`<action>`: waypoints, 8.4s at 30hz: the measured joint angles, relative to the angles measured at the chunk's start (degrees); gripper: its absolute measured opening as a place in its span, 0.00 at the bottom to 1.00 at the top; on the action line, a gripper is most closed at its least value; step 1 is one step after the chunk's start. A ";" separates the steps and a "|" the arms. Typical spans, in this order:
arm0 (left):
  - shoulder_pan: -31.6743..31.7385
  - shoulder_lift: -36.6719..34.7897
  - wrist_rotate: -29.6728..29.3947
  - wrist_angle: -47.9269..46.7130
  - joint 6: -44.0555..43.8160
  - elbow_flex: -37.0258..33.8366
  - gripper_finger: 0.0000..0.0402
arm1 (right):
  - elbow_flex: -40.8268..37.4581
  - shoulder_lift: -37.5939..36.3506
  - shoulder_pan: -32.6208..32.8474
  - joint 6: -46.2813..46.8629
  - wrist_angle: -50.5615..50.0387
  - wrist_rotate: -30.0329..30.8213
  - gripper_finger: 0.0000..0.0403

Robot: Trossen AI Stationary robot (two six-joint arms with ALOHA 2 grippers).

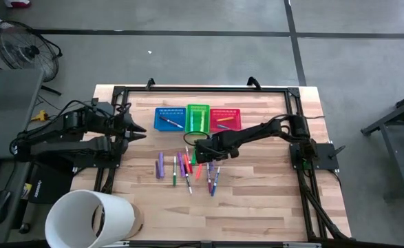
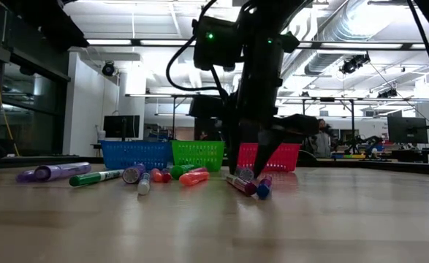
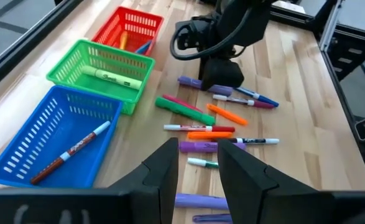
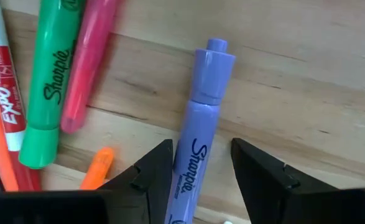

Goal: Pick & Place Markers
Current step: Put the right purple highlighter into the green bin, then put the blue marker into the blue bin

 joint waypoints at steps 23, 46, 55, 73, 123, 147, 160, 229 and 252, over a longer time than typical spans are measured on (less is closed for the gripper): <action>0.01 0.00 0.33 -1.36 1.13 0.00 0.28 | 0.00 0.04 0.22 -9.65 -15.13 -0.12 0.34; 0.01 0.00 -0.27 -1.33 1.05 0.00 0.28 | -0.22 0.13 -0.26 -11.59 -10.20 2.75 0.13; 0.01 0.00 -0.31 -1.38 0.59 0.00 0.28 | 1.27 -0.39 1.53 -10.47 -3.75 15.14 0.13; 0.01 0.00 -0.42 -1.40 0.57 0.00 0.28 | 12.09 -0.66 -6.12 -18.53 5.02 14.69 0.13; 0.01 0.00 -1.55 -1.70 -0.96 0.00 0.28 | 13.07 2.84 -18.47 -7.45 8.69 6.80 0.13; -0.01 0.01 -1.58 -1.73 -0.96 0.00 0.28 | 13.07 2.84 -18.57 -11.24 10.27 6.84 0.20; 0.01 0.02 -1.58 -1.73 -0.94 0.00 0.28 | 13.07 2.84 -18.75 -12.04 11.47 6.92 0.21; -0.01 0.00 -0.77 -1.90 -0.94 0.00 0.28 | 24.76 -14.58 10.69 0.39 -46.74 5.55 0.38; -0.01 0.00 -0.75 -1.90 -0.94 0.00 0.28 | 13.25 -14.49 33.45 34.61 -46.07 -9.83 0.38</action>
